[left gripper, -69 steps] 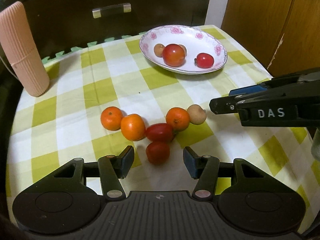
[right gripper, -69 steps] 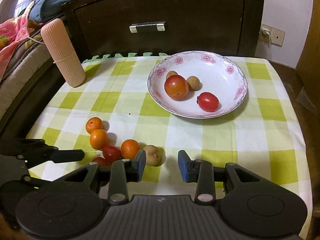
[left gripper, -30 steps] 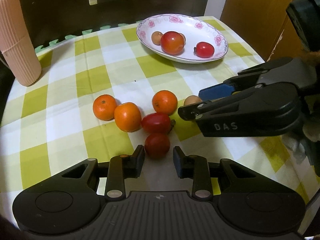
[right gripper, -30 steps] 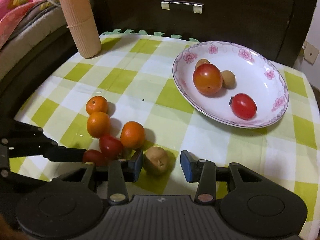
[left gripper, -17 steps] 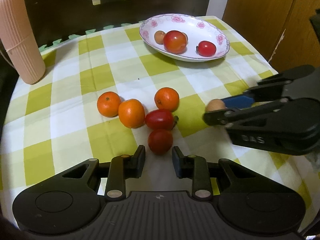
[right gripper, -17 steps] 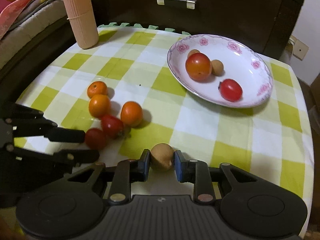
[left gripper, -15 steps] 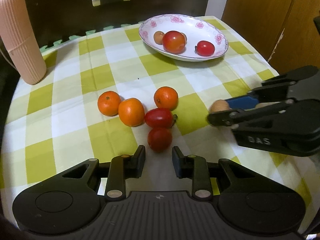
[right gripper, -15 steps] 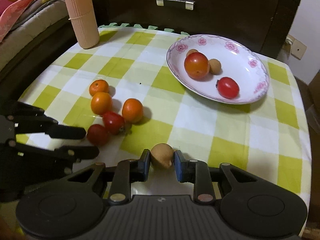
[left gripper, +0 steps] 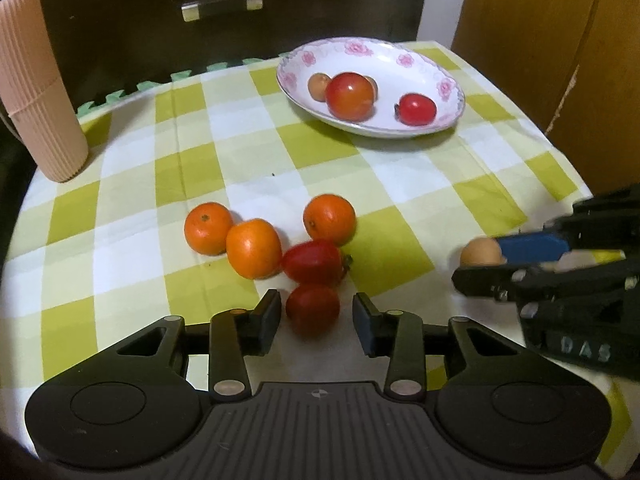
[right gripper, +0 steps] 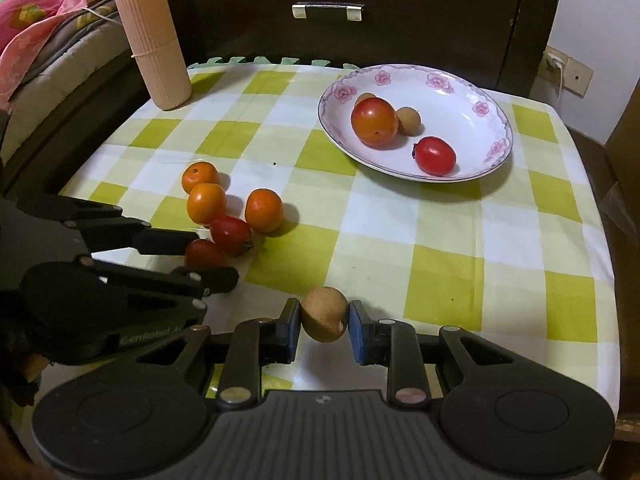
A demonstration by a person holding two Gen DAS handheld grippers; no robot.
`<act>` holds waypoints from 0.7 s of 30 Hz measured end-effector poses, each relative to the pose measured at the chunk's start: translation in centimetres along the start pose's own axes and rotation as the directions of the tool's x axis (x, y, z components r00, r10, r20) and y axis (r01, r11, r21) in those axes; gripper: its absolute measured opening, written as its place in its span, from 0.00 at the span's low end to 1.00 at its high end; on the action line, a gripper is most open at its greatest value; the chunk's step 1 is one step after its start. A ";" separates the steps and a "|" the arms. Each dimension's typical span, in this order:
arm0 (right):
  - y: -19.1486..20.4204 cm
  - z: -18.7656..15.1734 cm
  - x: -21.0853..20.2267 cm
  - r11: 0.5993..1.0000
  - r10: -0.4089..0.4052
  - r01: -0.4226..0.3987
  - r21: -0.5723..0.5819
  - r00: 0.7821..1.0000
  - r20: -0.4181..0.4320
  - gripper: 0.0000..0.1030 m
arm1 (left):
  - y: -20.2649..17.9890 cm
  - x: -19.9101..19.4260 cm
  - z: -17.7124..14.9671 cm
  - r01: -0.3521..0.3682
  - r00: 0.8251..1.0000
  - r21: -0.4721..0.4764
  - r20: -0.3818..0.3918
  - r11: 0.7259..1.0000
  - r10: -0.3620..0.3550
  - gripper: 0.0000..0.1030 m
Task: Organize fruits
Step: 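Close left tool on the red cherry tomato while right tool holds its brown fruit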
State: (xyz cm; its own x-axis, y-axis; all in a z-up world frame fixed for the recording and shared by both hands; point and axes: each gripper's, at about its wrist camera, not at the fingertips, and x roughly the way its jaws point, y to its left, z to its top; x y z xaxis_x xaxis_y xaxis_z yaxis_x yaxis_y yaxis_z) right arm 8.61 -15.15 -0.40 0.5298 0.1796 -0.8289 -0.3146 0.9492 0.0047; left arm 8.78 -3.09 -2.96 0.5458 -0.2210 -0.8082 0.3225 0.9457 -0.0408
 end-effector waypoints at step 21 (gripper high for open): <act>1.2 -2.8 0.2 0.998 -0.018 0.016 -0.054 1.000 -0.025 0.25 | -0.9 -2.1 -2.8 -0.021 0.999 0.052 -0.031 0.998 0.023 0.39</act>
State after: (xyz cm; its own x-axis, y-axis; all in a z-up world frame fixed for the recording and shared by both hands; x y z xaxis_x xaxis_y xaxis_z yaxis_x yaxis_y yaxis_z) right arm 6.18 -14.71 -2.12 0.5151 0.1562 -0.8428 -0.3478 0.9368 -0.0389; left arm 5.17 -2.78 -2.88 0.5287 -0.1921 -0.8268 0.3505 0.9365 0.0066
